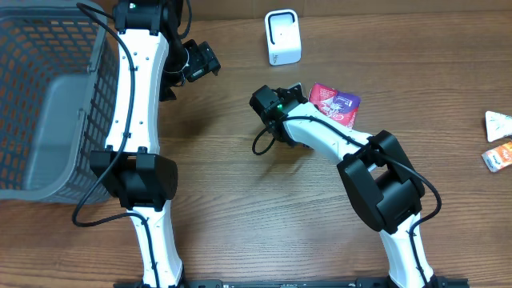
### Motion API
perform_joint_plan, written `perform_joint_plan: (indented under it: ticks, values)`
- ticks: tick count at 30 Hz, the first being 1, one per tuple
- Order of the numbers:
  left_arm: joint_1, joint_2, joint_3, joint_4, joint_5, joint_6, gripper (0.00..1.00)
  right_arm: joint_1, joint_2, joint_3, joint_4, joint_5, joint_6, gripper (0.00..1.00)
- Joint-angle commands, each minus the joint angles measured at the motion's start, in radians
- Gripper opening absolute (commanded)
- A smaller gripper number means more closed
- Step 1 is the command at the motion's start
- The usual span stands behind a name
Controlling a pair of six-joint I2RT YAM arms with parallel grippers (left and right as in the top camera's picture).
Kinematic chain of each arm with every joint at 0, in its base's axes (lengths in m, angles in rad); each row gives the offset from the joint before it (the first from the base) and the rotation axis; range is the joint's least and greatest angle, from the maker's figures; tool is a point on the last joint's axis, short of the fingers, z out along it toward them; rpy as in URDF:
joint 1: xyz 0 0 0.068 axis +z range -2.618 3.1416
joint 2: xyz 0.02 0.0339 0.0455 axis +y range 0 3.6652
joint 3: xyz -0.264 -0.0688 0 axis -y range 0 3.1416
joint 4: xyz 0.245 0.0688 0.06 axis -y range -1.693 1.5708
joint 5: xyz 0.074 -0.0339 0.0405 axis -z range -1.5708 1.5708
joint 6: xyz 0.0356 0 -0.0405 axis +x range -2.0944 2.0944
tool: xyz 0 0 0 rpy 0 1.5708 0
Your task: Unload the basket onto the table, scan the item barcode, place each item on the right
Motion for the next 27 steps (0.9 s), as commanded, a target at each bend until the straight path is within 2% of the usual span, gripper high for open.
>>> perform_joint_plan:
  ticks: [1,7,9,10,13,16,20,24,27]
  values:
    - [-0.003,0.008,0.001,-0.003,0.0,0.013,1.0,-0.005,-0.023,0.089,-0.046,-0.113,0.05,0.13]
    - [-0.003,0.008,0.0,-0.003,0.0,0.013,1.0,-0.04,-0.089,0.324,-0.193,-0.486,0.035,0.06]
    - [-0.003,0.008,0.0,-0.003,0.0,0.013,1.0,-0.07,-0.109,0.394,-0.232,-0.692,0.002,0.04]
    - [-0.003,0.008,0.0,-0.003,0.0,0.013,1.0,-0.096,-0.122,0.418,-0.243,-0.855,-0.036,0.04]
    - [-0.003,0.008,0.001,-0.003,0.0,0.013,1.0,-0.15,-0.132,0.418,-0.26,-1.131,-0.113,0.04]
    - [-0.003,0.008,0.001,-0.003,0.0,0.013,1.0,-0.222,-0.132,0.362,-0.287,-1.45,-0.256,0.04]
    - [-0.003,0.008,0.001,-0.003,0.0,0.013,1.0,-0.282,-0.132,0.21,-0.252,-1.704,-0.356,0.04]
    - [-0.003,0.008,0.0,-0.003,0.0,0.013,1.0,-0.344,-0.132,0.014,-0.132,-1.839,-0.354,0.04]
    - [-0.003,0.008,0.001,-0.003,0.0,0.013,1.0,-0.397,-0.132,-0.055,-0.093,-1.823,-0.342,0.06]
